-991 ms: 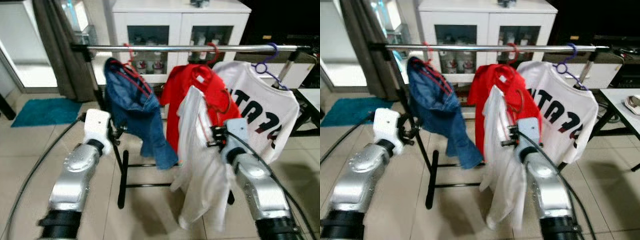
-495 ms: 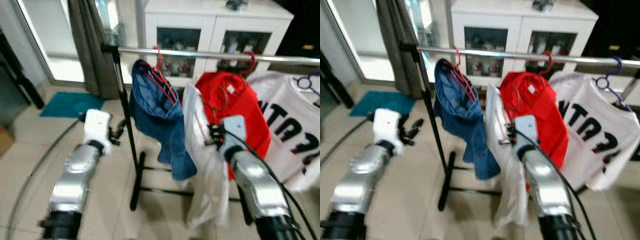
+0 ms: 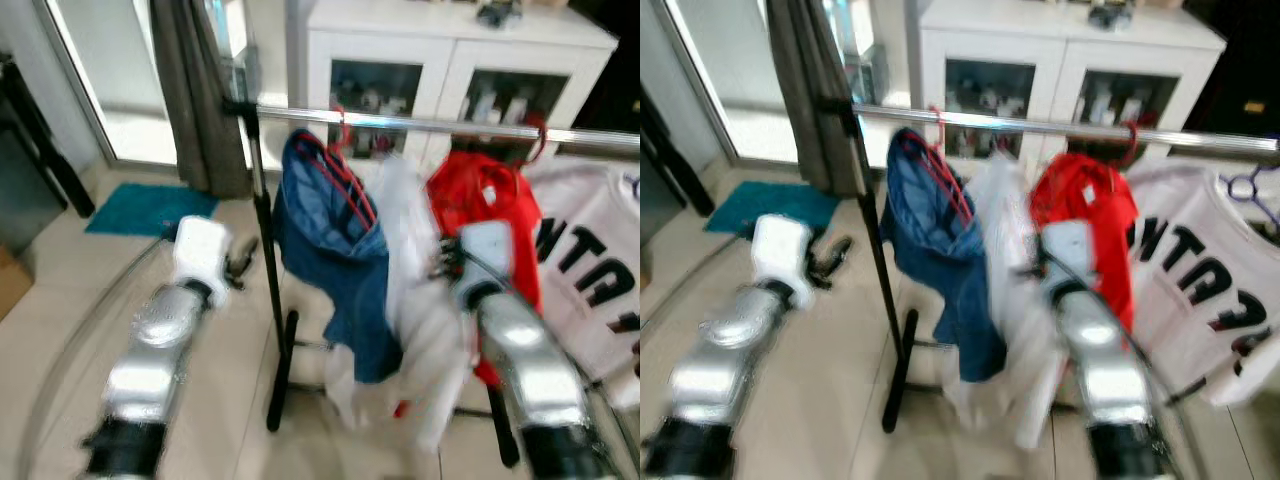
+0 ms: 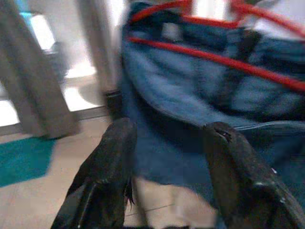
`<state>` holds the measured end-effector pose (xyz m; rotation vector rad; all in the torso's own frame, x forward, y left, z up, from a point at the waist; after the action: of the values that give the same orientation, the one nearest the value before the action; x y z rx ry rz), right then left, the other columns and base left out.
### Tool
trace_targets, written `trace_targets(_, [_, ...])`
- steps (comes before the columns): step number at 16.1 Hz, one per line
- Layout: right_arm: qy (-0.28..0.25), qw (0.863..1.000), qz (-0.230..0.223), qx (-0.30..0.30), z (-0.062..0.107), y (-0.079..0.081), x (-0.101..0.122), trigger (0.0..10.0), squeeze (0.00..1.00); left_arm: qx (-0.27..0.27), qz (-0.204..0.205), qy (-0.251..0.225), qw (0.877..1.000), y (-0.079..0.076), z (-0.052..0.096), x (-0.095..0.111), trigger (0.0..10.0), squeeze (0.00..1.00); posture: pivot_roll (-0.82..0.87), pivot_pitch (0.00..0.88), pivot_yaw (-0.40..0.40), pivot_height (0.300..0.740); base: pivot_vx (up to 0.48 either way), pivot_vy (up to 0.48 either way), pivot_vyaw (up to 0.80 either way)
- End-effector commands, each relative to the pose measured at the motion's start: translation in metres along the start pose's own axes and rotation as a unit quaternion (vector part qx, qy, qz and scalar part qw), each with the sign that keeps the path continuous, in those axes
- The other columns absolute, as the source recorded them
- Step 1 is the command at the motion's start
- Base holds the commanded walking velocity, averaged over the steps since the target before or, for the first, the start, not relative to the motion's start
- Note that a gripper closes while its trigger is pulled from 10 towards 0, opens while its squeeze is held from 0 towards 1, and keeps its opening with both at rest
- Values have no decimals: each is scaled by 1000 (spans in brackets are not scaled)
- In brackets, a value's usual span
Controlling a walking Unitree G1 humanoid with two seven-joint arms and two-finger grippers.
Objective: Hang hanger
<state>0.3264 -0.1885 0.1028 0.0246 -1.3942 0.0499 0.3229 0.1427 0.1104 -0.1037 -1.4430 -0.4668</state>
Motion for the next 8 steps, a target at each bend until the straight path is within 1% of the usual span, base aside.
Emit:
trace_targets(1, [-46,999,0,12,-8,5,26,10000,0,-2,-20,-10,1000,7,1,7,10000,0,-46,0,-14,740,289,0,0])
trace_targets(2, [-47,999,2,14,-12,2,30,10000,0,-20,-13,-20,1000,3,2,12,10000,0,-41,0,-18,740,0,0,0])
trace_targets(4, [-47,999,16,19,-22,-4,37,10000,0,-64,-26,-33,997,-3,1,22,10000,0,-35,0,-20,740,0,0,0])
trace_targets(7, [-31,998,42,22,-40,-11,44,10000,0,-119,-35,-50,991,-17,-4,31,10000,0,-38,0,-16,740,0,0,0])
trace_targets(8, [-28,999,35,21,-47,-14,49,10000,0,-140,-41,-58,988,-21,-4,35,10000,0,-37,0,-15,740,0,0,0])
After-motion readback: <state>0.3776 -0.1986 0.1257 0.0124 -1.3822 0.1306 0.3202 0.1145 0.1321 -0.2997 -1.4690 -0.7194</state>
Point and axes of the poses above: a point about 5 cm out from each wrist's last joint towards the gripper, its own z axis pointing back from the gripper into the wrist, its own x axis along the axis of the wrist's last joint, y = z × x, the point moved 3 cm from there along -z, pointing out of the wrist towards the gripper, and after that the axes turned 7 degrees about -z, right-handed, at the moved point
